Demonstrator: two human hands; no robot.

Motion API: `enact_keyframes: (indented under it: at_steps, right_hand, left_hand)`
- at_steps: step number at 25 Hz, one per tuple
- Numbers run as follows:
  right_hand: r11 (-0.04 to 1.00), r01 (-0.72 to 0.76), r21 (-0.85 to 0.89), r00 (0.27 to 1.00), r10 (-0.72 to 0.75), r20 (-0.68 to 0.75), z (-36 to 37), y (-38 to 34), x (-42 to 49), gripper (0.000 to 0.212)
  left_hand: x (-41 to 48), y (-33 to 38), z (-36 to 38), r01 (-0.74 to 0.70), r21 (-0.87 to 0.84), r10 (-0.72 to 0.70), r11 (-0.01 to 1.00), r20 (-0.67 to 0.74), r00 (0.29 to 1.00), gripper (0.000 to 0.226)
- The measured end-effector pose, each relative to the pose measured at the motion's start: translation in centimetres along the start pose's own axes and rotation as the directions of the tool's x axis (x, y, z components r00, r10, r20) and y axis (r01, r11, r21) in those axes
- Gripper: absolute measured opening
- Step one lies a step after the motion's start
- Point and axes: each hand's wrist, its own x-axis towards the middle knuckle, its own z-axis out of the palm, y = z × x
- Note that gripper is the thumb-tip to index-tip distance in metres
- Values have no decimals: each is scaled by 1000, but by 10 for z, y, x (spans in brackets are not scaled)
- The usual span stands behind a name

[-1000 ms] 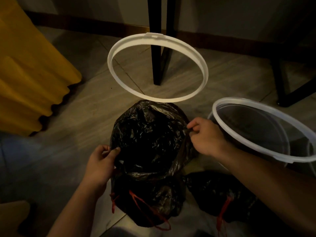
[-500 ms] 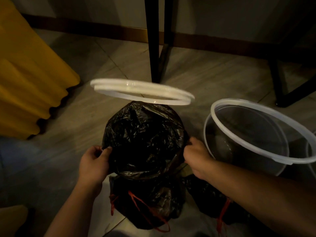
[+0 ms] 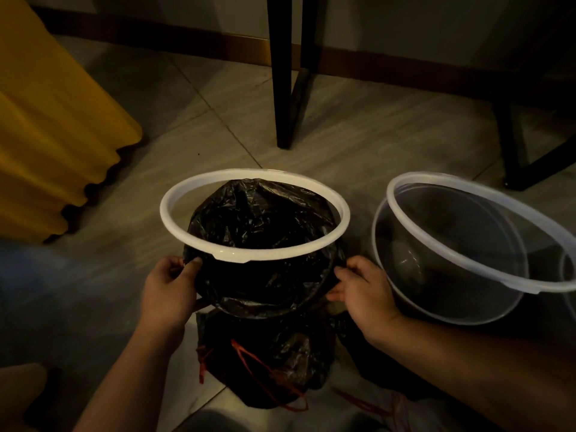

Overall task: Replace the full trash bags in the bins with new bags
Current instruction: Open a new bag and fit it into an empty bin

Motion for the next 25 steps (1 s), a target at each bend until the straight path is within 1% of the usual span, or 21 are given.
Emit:
enact_keyframes:
  at_steps: [2,4,7,8,10,12,14,16,17,19,21,22,23,24,25]
  right_hand:
    - [992,-130,8,991,129,30,-2,8,5,10]
    - [975,-213,69,976,210,57,-4,10,7,12]
    - [920,-250,303,968,227,110,-8,0,6,20]
    - [901,-261,347,964,224,142,-5,-4,5,23]
    - [863,-316,394,947,259,193,3,-6,4,24]
    - [799,-386,461,922,321,216,12,-9,9,27]
    - [741,-418,525,908,361,213,17,-13,18,30]
    - [729,-423,538,905,367,215,20,-17,23,30]
    - [752,-424,506,905,370,209,22,-15,23,29]
    - [813,-459,358,888,426,172,22,-7,17,27]
    - [842,-520,145,854,508,115,14,1,5,26]
    - [848,-530,7,842,525,126,8,-1,-5,22]
    - [848,-499,-179,831,527,178,3,-8,-17,17]
    - [820,-392,-417,813,521,260,-1,-22,-29,13]
    - [751,-211,-625,774,519,362,-4,-40,-42,12]
  left_hand:
    - [0,0,0,-5,-1,5,1000,2,1000,17]
    - [0,-2,0,-21,-5,21,1000,0,1000,15]
    - [-5,-5,0,-34,-26,34,999,-1,999,13]
    - [-7,-6,1,-32,-34,32,999,2,999,14]
    - [-9,-8,1,-24,-43,24,999,7,1000,14]
    - [-8,-7,0,-17,-47,18,999,23,1000,15]
    - [-8,-8,0,-11,-52,13,999,36,999,17]
    - [-9,-8,1,-10,-64,12,998,39,999,18]
    - [-10,-8,1,-9,-71,12,997,40,999,19]
    - [-11,-7,-1,2,-94,4,996,58,998,22]
    - [-15,-9,-4,27,-134,-16,991,84,996,25]
    - [-17,-11,-3,44,-159,-29,986,95,995,26]
    - [-20,-12,-1,62,-186,-44,980,103,994,25]
    - [-21,-13,3,78,-216,-57,973,103,993,23]
    - [-23,-13,7,90,-242,-66,966,104,992,21]
